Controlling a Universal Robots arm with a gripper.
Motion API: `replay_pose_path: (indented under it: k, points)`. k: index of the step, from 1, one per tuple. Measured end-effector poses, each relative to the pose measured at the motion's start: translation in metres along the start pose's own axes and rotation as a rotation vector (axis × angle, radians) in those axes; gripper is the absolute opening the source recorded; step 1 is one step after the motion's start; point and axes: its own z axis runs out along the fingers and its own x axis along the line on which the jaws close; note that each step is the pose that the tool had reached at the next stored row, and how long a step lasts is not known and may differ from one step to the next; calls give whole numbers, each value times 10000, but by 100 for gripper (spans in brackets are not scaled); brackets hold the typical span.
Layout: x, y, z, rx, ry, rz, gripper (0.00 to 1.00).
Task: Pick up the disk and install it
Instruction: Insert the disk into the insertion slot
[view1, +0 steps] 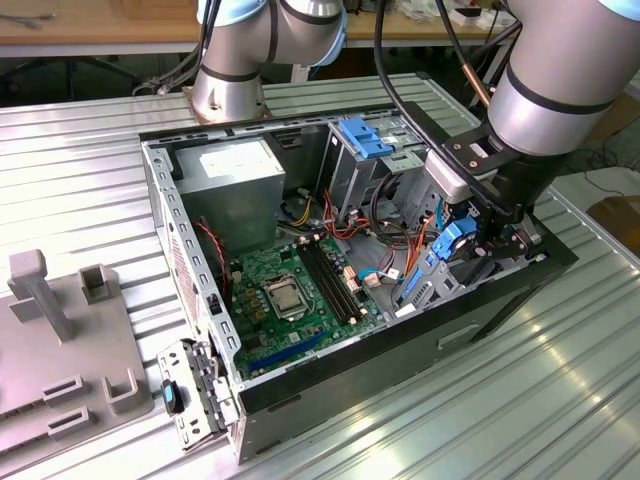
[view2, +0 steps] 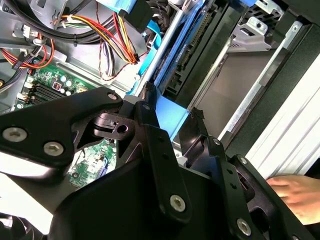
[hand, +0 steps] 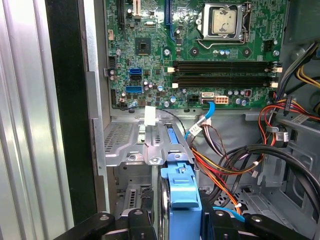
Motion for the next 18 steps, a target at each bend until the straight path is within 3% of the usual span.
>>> replay_pose_path:
  k: [8, 10, 18]
  points:
    - [0, -4, -5, -10, -1, 0, 44]
    - [0, -7, -5, -24, 0, 3, 38]
    - [0, -15, -3, -31, 1, 1, 37]
